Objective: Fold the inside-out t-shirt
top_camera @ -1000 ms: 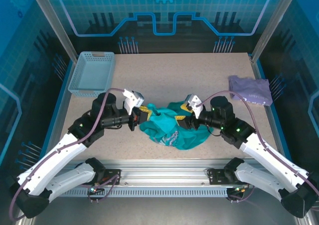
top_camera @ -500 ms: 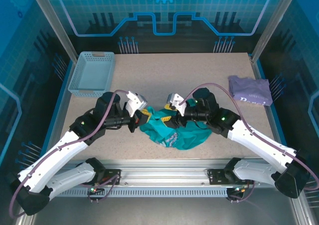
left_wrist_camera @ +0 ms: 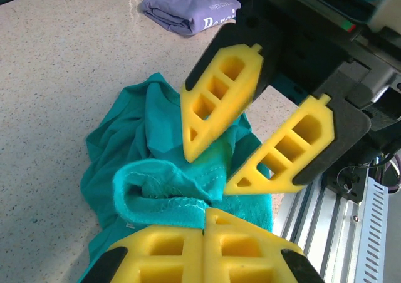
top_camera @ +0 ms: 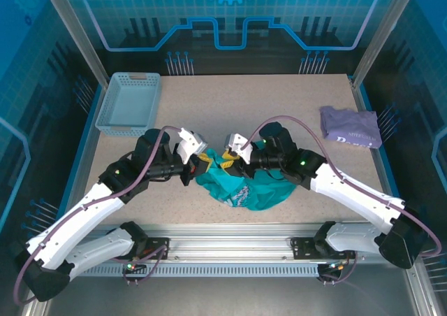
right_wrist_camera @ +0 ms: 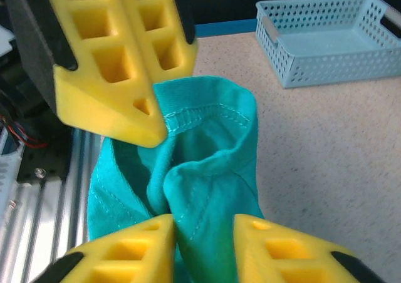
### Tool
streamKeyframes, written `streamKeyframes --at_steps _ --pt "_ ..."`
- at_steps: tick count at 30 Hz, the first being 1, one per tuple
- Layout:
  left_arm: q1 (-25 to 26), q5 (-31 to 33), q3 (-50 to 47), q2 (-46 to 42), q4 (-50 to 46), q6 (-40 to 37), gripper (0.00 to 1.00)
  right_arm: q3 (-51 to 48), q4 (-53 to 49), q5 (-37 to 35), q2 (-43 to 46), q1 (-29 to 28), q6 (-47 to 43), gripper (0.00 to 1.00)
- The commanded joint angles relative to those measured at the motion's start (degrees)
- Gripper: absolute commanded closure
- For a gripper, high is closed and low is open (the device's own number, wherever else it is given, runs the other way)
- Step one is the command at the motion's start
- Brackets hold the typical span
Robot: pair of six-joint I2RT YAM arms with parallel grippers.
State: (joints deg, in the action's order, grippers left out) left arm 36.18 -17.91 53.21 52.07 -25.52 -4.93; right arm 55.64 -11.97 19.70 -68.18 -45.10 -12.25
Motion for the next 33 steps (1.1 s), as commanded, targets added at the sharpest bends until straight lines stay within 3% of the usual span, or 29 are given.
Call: streamKeyframes --at_steps 1,3,9,15,23,28,33 --pt "0.5 1.5 1.7 -0.3 -1.2 -1.4 1.00 1.8 1.6 -1.2 0.8 -0.2 0.3 0.89" --pt "0.6 3.0 1.5 -0.5 -1.5 -1.3 1.00 0.8 3.7 1.2 3.2 2.1 3.6 0.95" --pt "0.5 3.9 0.3 -2.4 -1.3 -1.7 1.00 -1.2 11.7 15.5 8.3 12.3 18.9 0.99" --pt "0.4 3.3 -0.6 -2.4 -2.6 -2.6 0.95 0.0 13.2 23.2 6.4 15.9 27.7 1.00" --pt "0.9 7.5 0.0 -3.2 -1.8 -1.0 0.63 1.3 12.9 23.3 4.1 15.9 32.5 1.00" --pt "3.3 9.3 0.5 -7.2 1.3 2.8 0.61 1.5 12.2 22.0 3.0 15.8 33.7 1.00" --pt "10.2 7.0 4.5 -2.5 -2.5 4.9 0.62 1.9 12.3 21.0 2.0 15.8 34.4 1.00"
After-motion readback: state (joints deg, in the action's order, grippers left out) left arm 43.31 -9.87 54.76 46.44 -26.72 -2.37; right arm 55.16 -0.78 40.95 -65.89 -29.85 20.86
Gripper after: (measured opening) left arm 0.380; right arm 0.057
